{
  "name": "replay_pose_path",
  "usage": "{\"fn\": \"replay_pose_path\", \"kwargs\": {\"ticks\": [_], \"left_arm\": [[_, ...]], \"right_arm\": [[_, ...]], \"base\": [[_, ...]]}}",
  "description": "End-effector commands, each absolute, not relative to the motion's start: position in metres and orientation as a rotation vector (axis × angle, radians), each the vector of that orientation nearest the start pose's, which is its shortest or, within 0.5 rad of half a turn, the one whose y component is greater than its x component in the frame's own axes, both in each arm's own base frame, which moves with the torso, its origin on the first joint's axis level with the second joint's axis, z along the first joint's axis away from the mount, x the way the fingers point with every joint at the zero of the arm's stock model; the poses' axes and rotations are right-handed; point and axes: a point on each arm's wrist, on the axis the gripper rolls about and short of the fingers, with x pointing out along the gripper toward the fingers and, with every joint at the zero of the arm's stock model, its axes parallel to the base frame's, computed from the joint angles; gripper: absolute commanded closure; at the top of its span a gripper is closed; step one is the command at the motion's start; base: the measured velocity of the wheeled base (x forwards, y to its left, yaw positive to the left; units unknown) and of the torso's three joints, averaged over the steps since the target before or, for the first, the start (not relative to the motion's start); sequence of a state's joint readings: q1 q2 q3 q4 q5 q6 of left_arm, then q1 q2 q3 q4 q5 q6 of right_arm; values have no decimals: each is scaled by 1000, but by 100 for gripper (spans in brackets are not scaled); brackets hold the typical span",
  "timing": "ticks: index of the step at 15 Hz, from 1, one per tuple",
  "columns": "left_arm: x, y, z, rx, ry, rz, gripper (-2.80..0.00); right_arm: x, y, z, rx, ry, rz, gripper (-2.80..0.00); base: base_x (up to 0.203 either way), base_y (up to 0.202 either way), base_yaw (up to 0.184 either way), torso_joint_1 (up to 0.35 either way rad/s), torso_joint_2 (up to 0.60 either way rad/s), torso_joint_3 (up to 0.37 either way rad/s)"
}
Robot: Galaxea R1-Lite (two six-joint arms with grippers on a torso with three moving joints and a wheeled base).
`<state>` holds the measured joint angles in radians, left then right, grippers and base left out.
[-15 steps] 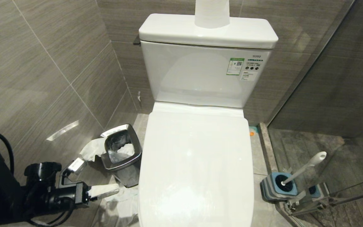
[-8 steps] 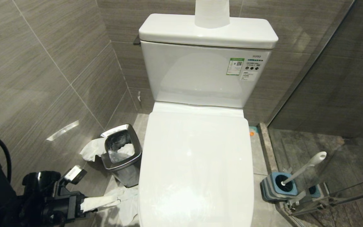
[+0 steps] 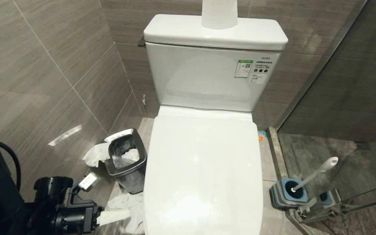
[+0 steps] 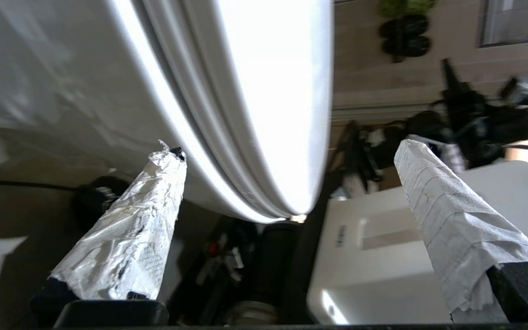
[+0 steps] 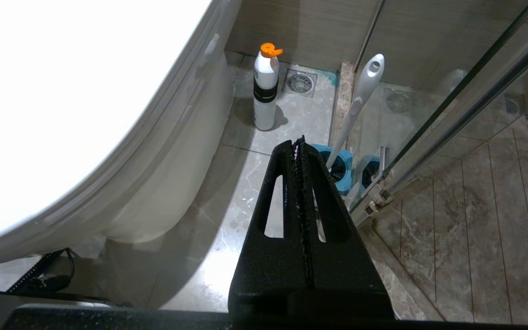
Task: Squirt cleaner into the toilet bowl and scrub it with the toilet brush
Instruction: Use the left hand to lift the toilet lid slightly
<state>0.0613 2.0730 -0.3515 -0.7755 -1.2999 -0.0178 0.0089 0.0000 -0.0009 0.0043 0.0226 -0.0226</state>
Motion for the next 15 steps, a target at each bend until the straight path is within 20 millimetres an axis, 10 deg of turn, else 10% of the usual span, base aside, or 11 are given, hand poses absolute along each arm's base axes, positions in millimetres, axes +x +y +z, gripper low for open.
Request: {"fn": "replay_pose_path", "kwargs": {"ticks": [1, 15], "left_arm": [[245, -13, 9, -628, 801, -1142, -280], [246, -34, 16, -527, 817, -1138, -280]], "right_arm": [[-23, 0, 75, -23, 4, 32, 0], [-23, 0, 75, -23, 3, 32, 0]], "base": [[0, 0, 0, 0, 0, 0], [0, 0, 0, 0, 0, 0]]}}
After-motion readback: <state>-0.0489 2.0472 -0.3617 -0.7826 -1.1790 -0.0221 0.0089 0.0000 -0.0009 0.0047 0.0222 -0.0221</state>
